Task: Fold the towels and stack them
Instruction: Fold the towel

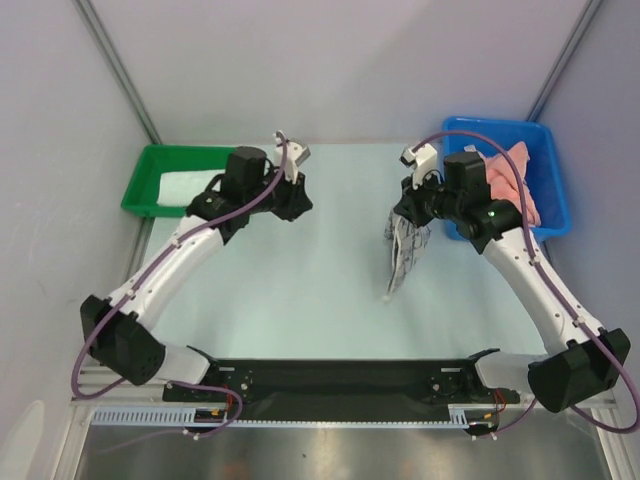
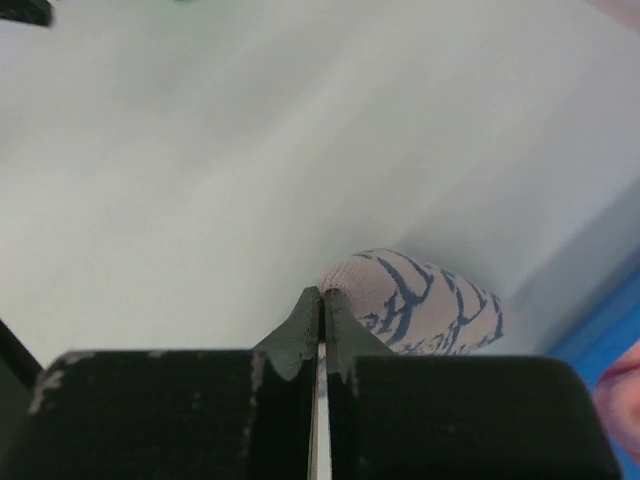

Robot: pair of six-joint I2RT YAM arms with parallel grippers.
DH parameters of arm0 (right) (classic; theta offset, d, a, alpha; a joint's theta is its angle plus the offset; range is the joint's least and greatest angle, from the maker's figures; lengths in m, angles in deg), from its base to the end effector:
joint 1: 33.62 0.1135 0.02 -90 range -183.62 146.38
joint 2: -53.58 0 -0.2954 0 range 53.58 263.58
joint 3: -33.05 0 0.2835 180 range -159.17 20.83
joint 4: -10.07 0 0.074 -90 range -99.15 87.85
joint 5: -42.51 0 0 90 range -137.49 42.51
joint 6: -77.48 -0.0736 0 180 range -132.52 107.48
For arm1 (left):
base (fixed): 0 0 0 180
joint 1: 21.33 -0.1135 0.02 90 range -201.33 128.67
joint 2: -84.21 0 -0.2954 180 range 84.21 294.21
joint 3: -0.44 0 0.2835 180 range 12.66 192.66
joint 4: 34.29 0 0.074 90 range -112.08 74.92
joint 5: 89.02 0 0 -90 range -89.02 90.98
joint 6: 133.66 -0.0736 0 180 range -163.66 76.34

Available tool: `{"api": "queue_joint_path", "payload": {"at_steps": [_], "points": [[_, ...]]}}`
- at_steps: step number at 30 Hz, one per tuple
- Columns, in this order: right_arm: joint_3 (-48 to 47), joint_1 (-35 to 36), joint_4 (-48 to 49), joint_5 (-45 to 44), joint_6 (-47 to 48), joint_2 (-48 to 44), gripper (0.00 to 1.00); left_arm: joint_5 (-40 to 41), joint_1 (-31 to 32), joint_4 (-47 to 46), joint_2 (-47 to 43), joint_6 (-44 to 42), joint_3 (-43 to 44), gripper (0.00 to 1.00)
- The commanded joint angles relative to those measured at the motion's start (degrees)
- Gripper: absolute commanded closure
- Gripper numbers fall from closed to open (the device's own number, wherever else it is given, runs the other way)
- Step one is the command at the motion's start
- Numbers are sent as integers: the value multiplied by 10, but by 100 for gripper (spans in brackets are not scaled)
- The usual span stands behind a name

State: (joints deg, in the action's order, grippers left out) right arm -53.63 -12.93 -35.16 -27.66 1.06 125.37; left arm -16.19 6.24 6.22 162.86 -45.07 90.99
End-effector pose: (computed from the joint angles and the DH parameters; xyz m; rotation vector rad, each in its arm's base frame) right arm 0.2955 0.1383 0.3946 -0.8140 1.9309 0.4379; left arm 0.3144 -0.1886 0.3925 0.7045 1.9771 -0.5883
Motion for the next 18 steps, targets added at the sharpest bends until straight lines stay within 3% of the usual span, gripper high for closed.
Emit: {"api": "queue_joint_path", "payload": {"at_steps": [1,7,12,14,18], "points": [[13,20,-6,4,-35,3,100,-59,19,-75,37,40,-40,73],[20,72,-8,20,-50,-13,100,-133,30,-173,45,63,-122,62],[12,99,15,83,-84,-23,100,-73,26,-160,19,90,-133,62],[-2,132,16,89,-97,-23,100,-31,7,-154,-5,112,-136,59],[-24,195,9,84,-122,-40,100,-21,-20,-115,-70,123,-131,57]]}}
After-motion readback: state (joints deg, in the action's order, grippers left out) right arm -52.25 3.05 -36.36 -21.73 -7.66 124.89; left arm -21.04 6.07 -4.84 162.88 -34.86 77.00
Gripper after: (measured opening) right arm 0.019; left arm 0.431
